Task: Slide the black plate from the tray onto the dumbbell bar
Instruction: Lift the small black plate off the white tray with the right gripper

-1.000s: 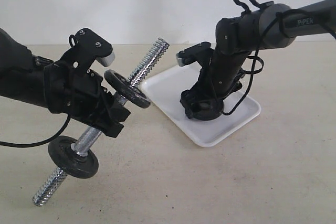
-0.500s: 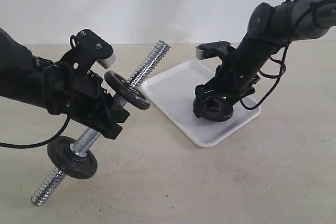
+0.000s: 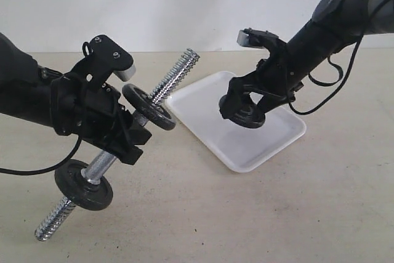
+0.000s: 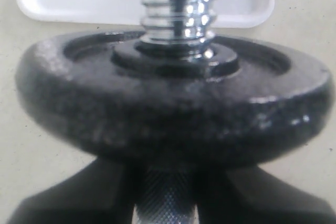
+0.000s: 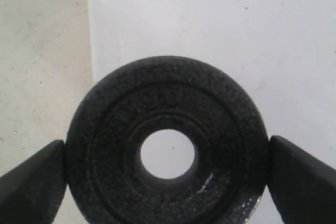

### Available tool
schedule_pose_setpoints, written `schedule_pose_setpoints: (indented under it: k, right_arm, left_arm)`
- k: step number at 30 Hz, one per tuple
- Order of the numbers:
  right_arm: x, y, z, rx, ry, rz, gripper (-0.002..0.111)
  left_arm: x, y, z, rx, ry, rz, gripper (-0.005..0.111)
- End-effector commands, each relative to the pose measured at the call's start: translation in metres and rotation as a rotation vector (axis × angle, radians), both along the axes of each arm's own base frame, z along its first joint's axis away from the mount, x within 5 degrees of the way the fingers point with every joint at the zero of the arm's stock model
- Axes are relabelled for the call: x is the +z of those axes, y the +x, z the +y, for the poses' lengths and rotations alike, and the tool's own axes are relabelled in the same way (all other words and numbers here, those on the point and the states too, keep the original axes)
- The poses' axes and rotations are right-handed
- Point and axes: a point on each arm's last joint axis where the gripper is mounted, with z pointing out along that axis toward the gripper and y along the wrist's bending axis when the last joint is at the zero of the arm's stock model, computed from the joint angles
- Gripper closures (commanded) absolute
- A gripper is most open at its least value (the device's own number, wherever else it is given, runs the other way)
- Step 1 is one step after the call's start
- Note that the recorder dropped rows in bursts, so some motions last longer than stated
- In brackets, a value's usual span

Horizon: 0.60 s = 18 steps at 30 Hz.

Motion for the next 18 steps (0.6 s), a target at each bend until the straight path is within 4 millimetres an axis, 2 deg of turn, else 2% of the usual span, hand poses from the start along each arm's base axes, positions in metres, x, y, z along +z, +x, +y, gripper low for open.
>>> schedule_pose_setpoints:
  k: [1, 8, 18]
  right_arm:
    - [0.031, 0.001, -0.001, 0.023, 0.114, -0.014, 0.108]
    - [0.046, 0.002, -0.011, 0.057, 0.31, 0.019, 0.108]
    - [0.053, 0.009, -0.044, -0.001, 0.41, 0.02, 0.108]
  left_arm:
    - [0.027, 0.007, 0.002, 0.051, -0.039, -0.127, 0.102]
    - [0.026, 0.008, 0.004, 0.011, 0.016, -0.159, 0.102]
    - [0.027, 0.011, 0.007, -0.021, 0.088, -0.235, 0.102]
